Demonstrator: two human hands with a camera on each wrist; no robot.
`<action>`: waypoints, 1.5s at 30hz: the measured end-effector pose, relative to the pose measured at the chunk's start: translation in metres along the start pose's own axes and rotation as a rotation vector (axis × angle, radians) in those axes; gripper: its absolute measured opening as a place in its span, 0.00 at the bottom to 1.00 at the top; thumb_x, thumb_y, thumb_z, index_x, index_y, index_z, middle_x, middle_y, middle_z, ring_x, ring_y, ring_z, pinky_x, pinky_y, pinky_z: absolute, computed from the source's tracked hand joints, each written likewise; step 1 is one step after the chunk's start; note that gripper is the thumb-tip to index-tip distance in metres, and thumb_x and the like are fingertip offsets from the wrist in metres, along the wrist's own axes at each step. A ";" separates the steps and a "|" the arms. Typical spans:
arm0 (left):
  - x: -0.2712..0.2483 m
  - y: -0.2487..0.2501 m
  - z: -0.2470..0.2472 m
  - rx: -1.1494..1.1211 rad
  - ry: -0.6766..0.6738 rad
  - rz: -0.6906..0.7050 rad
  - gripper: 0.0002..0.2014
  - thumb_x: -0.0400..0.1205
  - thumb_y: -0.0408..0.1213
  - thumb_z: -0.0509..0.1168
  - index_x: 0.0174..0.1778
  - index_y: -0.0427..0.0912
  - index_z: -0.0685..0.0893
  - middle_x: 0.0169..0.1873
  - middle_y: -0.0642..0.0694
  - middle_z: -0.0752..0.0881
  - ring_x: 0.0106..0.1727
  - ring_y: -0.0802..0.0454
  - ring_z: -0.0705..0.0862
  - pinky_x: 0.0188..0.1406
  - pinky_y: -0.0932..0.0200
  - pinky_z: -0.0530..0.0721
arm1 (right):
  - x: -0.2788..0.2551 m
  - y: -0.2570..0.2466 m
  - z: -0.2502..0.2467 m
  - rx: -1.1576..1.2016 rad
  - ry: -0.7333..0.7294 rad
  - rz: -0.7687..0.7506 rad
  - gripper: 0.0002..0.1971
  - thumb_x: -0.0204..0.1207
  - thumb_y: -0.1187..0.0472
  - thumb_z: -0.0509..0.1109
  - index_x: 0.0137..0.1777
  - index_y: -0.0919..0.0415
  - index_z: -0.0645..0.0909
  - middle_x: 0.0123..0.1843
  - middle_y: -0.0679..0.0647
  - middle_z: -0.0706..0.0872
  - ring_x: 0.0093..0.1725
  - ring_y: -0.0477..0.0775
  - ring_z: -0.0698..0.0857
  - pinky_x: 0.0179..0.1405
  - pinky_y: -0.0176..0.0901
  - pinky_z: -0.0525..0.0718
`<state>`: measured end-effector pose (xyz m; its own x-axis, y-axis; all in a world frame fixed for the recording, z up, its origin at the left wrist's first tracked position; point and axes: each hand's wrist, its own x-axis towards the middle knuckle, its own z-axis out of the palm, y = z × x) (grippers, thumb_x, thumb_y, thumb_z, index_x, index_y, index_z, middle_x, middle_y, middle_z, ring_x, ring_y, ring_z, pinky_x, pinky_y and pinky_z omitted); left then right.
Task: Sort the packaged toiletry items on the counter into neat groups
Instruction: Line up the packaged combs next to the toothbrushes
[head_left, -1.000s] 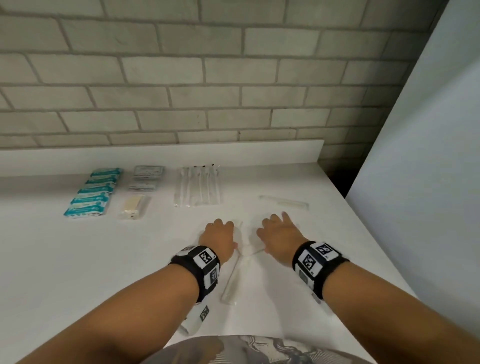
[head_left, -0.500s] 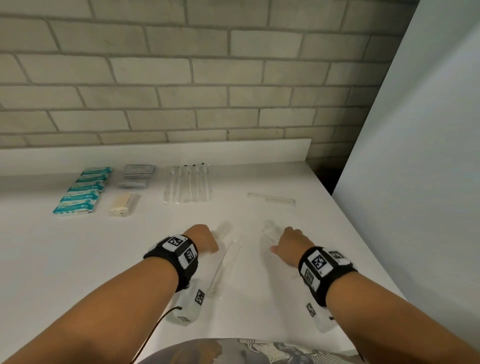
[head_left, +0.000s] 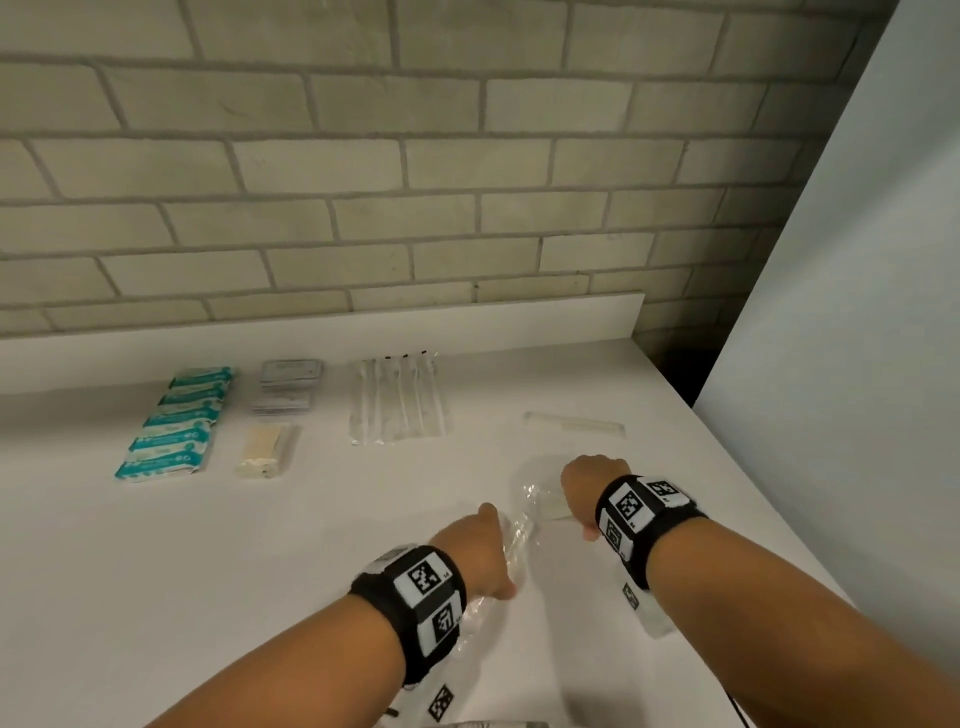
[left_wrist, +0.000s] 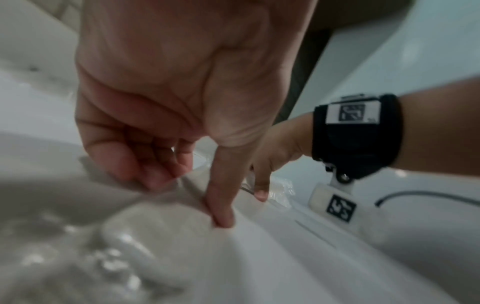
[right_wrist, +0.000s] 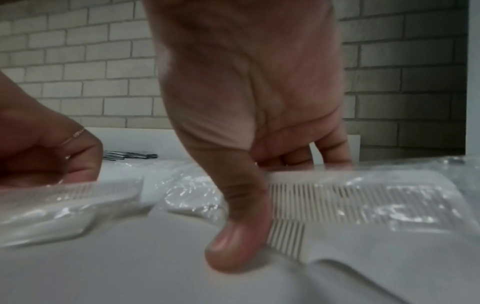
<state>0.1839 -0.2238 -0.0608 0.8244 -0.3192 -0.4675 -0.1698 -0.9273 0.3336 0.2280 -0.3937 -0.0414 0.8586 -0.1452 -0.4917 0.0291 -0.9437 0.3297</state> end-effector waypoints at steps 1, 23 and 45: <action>0.002 -0.001 -0.001 0.022 -0.010 0.019 0.34 0.72 0.44 0.74 0.70 0.40 0.68 0.56 0.46 0.82 0.55 0.46 0.84 0.49 0.56 0.83 | 0.003 0.000 -0.003 -0.053 0.026 -0.010 0.14 0.69 0.57 0.80 0.40 0.61 0.76 0.60 0.53 0.84 0.62 0.56 0.82 0.60 0.48 0.77; 0.069 -0.002 -0.067 -0.467 0.301 -0.093 0.20 0.80 0.46 0.68 0.63 0.38 0.75 0.57 0.41 0.80 0.54 0.46 0.79 0.52 0.57 0.75 | 0.053 0.046 -0.028 0.477 -0.004 -0.213 0.35 0.72 0.55 0.75 0.75 0.60 0.61 0.63 0.56 0.83 0.56 0.58 0.84 0.50 0.47 0.84; 0.140 0.025 -0.104 -0.978 0.378 -0.127 0.11 0.83 0.40 0.64 0.54 0.37 0.81 0.39 0.47 0.79 0.34 0.53 0.77 0.34 0.61 0.76 | 0.100 0.072 -0.068 1.666 0.418 -0.135 0.07 0.72 0.75 0.65 0.43 0.63 0.76 0.41 0.62 0.84 0.28 0.54 0.87 0.29 0.47 0.84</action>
<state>0.3508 -0.2715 -0.0327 0.9489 0.0071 -0.3156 0.2997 -0.3345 0.8935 0.3513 -0.4559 -0.0118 0.9673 -0.2189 -0.1281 -0.1824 -0.2495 -0.9511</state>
